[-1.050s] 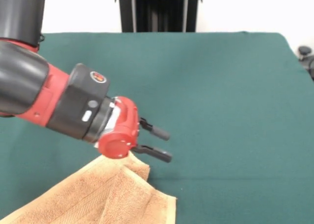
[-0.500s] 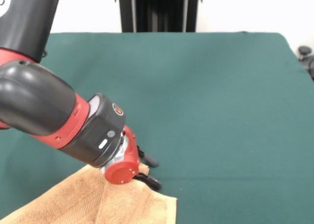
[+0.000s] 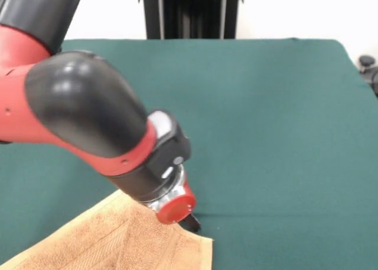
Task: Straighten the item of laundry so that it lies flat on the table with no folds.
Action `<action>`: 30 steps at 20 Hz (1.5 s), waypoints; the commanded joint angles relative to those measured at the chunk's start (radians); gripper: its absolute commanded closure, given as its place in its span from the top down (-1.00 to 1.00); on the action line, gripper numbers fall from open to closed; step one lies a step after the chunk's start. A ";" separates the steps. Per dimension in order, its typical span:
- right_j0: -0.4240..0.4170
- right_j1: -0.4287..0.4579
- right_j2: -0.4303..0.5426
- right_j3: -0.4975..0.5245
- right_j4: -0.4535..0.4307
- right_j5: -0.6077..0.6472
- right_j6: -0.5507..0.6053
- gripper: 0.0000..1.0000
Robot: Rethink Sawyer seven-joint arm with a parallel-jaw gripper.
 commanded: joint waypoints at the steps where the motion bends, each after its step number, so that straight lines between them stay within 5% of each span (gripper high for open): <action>1: -0.036 0.069 -0.118 -0.152 -0.279 -0.351 -0.073 1.00; 4: -0.051 0.076 -0.074 -0.172 -0.270 -0.233 -0.053 1.00; 11: 0.083 0.054 -0.346 -0.217 -0.544 -0.373 0.123 1.00; 18: 0.170 0.030 -0.534 -0.191 -0.714 -0.499 0.219 1.00; 25: 0.083 -0.021 -0.390 -0.127 -0.510 -0.476 -0.050 1.00; 30: 0.071 -0.028 -0.391 -0.104 -0.470 -0.492 -0.067 1.00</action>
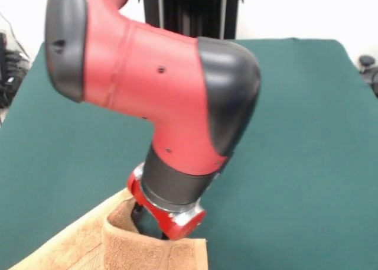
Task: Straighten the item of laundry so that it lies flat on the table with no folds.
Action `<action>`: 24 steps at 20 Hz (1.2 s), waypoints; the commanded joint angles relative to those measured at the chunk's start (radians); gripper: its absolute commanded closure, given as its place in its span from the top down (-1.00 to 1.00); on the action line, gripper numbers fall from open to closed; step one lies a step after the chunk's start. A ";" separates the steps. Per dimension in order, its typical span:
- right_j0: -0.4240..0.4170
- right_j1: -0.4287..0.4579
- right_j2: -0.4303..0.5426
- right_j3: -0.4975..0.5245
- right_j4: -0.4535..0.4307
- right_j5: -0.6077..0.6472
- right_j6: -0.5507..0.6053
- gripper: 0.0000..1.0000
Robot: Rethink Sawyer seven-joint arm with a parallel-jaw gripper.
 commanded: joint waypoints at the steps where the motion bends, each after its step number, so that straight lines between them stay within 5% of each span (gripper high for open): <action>1: -0.170 0.002 -0.067 0.024 -0.095 -0.289 -0.070 1.00; 5: -0.220 0.029 0.028 0.006 0.041 -0.122 -0.102 1.00; 11: -0.257 0.060 0.080 0.000 0.142 -0.041 -0.137 1.00; 24: -0.291 0.105 0.209 -0.044 0.190 0.085 -0.181 1.00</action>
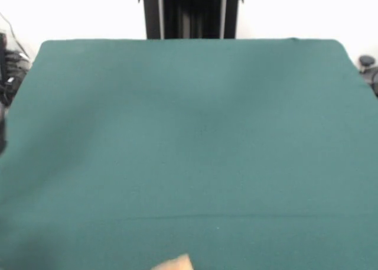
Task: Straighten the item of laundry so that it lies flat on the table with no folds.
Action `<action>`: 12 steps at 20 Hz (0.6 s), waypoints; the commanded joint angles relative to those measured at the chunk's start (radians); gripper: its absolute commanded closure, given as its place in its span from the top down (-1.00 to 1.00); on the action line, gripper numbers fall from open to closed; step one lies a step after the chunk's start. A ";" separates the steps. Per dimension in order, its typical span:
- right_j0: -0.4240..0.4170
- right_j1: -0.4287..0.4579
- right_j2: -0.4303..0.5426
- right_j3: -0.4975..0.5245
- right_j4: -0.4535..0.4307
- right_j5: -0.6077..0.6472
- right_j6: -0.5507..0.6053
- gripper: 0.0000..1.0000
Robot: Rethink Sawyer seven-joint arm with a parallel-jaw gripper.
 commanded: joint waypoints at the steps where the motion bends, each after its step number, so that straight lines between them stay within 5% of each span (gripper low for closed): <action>1: 0.038 0.087 0.181 0.057 0.038 0.110 -0.188 1.00; 12: 0.025 0.090 0.220 0.061 0.025 0.106 -0.210 1.00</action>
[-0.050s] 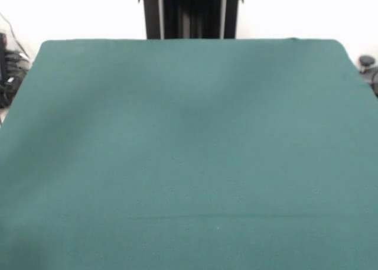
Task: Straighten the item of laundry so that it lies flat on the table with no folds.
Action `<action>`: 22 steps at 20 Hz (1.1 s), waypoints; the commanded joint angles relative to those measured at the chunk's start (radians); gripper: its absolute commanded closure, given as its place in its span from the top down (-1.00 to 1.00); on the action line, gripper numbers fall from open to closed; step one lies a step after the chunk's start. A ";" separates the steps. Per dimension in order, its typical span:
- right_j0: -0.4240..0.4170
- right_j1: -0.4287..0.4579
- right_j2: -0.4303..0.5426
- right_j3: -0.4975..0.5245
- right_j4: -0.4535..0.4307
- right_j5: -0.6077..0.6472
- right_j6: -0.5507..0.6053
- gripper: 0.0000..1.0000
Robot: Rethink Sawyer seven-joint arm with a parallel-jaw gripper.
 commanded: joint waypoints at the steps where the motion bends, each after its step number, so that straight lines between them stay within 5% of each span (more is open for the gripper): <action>1: 0.045 0.073 0.149 0.086 0.011 0.103 -0.213 1.00; 22: 0.060 0.043 0.094 0.142 0.011 0.039 -0.165 1.00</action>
